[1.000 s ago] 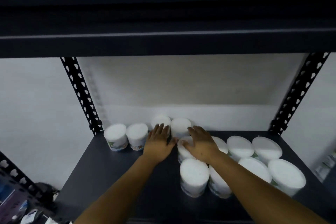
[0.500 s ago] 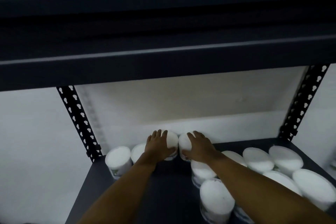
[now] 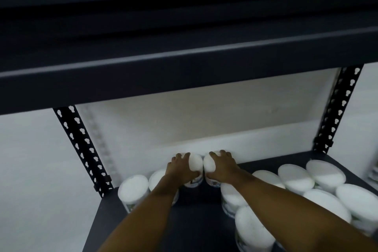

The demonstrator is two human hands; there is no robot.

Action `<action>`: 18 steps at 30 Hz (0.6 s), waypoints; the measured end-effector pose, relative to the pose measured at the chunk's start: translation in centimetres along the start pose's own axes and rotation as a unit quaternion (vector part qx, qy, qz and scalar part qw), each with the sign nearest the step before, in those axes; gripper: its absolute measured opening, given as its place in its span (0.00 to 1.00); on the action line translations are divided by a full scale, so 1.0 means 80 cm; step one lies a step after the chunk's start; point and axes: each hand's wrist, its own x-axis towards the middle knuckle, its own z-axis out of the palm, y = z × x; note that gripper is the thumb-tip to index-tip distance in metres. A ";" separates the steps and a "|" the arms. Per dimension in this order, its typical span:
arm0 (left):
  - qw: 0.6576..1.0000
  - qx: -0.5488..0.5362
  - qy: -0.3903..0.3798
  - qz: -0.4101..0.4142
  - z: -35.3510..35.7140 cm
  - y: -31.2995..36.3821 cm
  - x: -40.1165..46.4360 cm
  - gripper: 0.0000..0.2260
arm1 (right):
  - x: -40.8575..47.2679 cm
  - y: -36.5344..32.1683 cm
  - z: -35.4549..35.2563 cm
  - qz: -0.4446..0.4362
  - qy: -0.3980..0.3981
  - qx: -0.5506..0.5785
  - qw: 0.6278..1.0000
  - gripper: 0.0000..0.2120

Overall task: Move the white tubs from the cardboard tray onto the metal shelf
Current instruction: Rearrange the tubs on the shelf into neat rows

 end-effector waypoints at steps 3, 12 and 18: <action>1.000 -0.026 -0.002 -0.004 -0.003 0.001 -0.002 0.35 | -0.005 0.000 -0.002 -0.008 0.014 0.017 1.000 0.37; 0.991 -0.107 0.085 0.003 -0.038 0.007 -0.035 0.35 | -0.025 -0.009 -0.029 -0.060 0.061 0.054 0.995 0.41; 0.978 -0.137 0.158 0.025 -0.065 0.017 -0.080 0.35 | -0.050 -0.011 -0.048 -0.114 0.096 0.066 0.987 0.39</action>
